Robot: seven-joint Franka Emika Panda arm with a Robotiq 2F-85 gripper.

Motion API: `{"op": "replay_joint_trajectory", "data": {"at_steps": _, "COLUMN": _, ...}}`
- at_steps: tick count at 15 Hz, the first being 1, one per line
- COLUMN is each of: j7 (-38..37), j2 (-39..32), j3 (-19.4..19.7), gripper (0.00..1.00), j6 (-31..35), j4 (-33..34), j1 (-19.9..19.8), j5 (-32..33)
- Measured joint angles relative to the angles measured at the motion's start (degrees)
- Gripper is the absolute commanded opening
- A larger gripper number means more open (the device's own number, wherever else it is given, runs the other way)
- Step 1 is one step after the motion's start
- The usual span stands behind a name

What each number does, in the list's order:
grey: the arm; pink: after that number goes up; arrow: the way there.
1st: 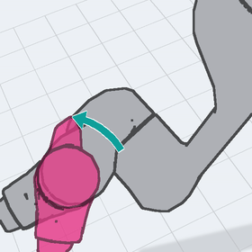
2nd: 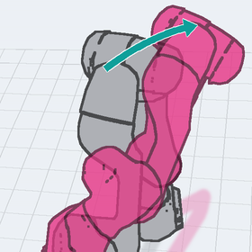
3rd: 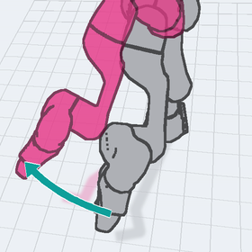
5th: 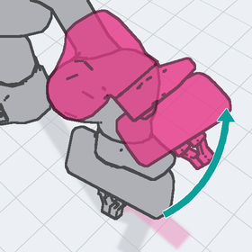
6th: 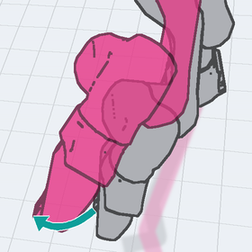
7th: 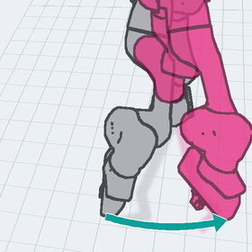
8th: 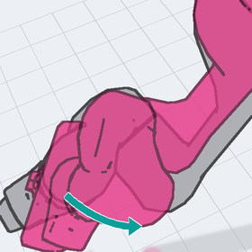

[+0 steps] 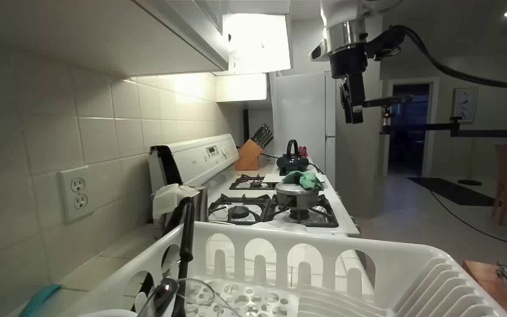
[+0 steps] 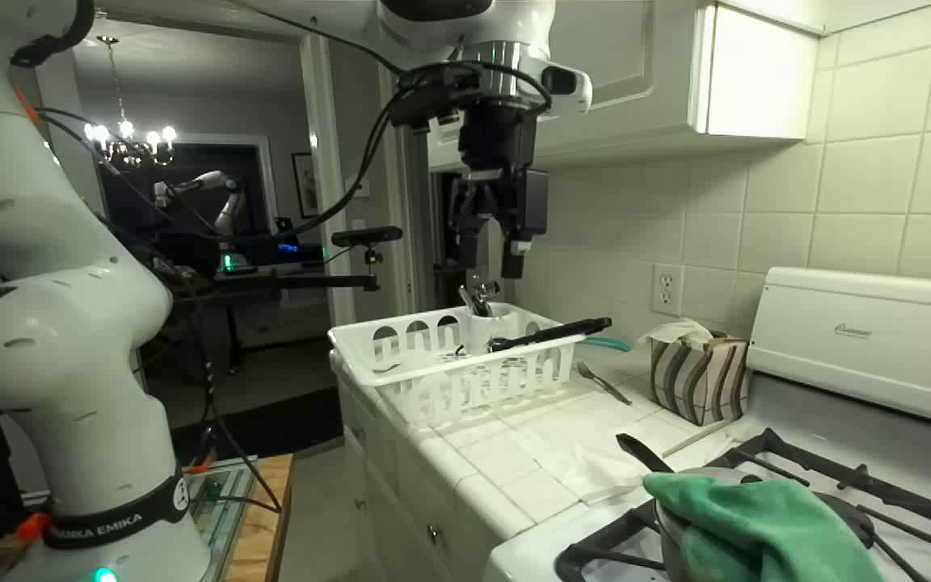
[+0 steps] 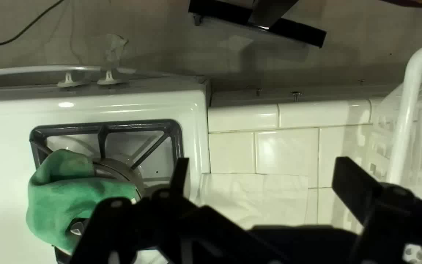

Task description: Uncover the pot and put the green cloth inside

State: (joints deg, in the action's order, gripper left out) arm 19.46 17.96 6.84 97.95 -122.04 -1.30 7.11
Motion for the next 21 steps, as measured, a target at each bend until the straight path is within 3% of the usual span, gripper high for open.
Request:
{"op": "replay_joint_trajectory", "data": {"at_steps": 12, "j7": 0.09, "j2": -0.14, "j3": -1.57, "gripper": 1.00, "j6": 0.83, "j4": -0.48, "j1": 0.27, "j5": 1.52}}
{"op": "replay_joint_trajectory", "data": {"at_steps": 21, "j7": 4.44, "j2": -7.17, "j3": 2.25, "gripper": 1.00, "j6": 12.25, "j4": -0.53, "j1": -2.98, "j5": 8.70}}
